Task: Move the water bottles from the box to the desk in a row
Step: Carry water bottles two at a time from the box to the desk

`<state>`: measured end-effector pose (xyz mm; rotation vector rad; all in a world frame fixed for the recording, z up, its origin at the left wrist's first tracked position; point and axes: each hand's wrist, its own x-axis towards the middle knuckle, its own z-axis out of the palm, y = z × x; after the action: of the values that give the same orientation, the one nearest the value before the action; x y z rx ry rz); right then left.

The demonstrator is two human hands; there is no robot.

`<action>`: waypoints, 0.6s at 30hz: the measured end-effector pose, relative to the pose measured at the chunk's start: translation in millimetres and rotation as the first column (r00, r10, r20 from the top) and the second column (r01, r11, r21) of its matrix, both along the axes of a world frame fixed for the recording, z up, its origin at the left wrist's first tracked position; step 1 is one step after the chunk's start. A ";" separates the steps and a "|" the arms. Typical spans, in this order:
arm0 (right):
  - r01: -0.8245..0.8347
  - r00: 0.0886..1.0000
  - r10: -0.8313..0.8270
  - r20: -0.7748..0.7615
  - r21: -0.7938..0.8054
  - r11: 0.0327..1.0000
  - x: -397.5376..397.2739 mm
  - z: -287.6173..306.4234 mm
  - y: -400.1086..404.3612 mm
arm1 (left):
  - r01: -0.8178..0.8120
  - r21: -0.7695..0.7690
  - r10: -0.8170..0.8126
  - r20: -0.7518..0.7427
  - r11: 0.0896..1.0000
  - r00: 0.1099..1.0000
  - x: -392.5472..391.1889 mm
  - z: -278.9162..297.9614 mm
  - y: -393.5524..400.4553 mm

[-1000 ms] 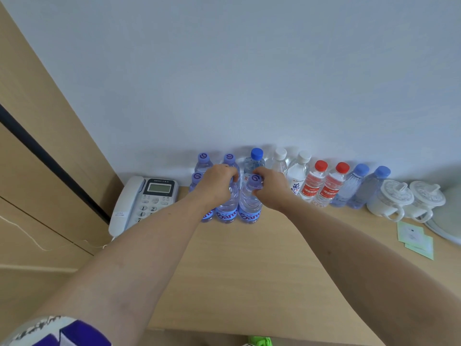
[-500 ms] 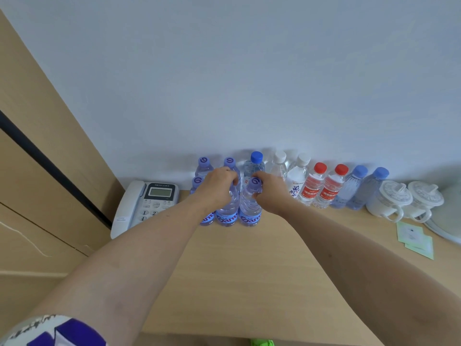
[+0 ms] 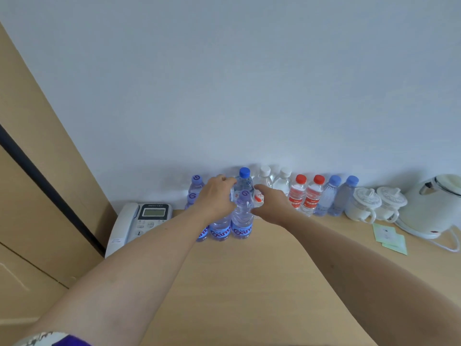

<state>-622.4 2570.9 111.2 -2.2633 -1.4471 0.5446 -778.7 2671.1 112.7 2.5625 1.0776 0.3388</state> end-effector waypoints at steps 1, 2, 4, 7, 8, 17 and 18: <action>0.016 1.000 -0.016 0.014 -0.005 1.000 0.2 1.4 -6.1 | 0.010 0.002 -0.010 0.014 1.000 1.000 2.6 0.2 -2.8; 0.034 0.999 -0.034 0.028 -0.014 0.999 1.0 2.3 -13.4 | 0.027 0.005 -0.027 0.027 1.000 0.999 6.1 -0.5 -6.7; 0.084 0.995 -0.082 0.056 -0.026 0.996 4.8 2.7 -31.2 | 0.076 0.017 -0.076 0.030 0.997 0.997 17.1 -2.8 -16.9; 0.173 0.980 -0.167 0.104 -0.046 0.984 16.8 2.3 -66.0 | 0.164 0.007 -0.164 0.023 0.986 0.986 41.5 -6.8 -38.7; 0.205 0.974 -0.199 0.111 -0.049 0.978 22.2 2.1 -79.3 | 0.193 0.006 -0.193 0.024 0.981 0.981 50.7 -7.1 -48.2; 0.444 0.893 -0.433 0.120 -0.093 0.891 73.6 -10.5 -203.8 | 0.448 0.047 -0.443 -0.086 0.893 0.892 138.0 5.4 -157.7; 0.464 0.884 -0.453 0.118 -0.093 0.881 80.6 -12.5 -220.1 | 0.467 0.047 -0.460 -0.108 0.883 0.881 149.9 6.6 -172.0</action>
<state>-541.8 2350.8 98.8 -2.6393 -0.8746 0.3837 -628.7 2499.1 119.3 2.8163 0.4491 0.1338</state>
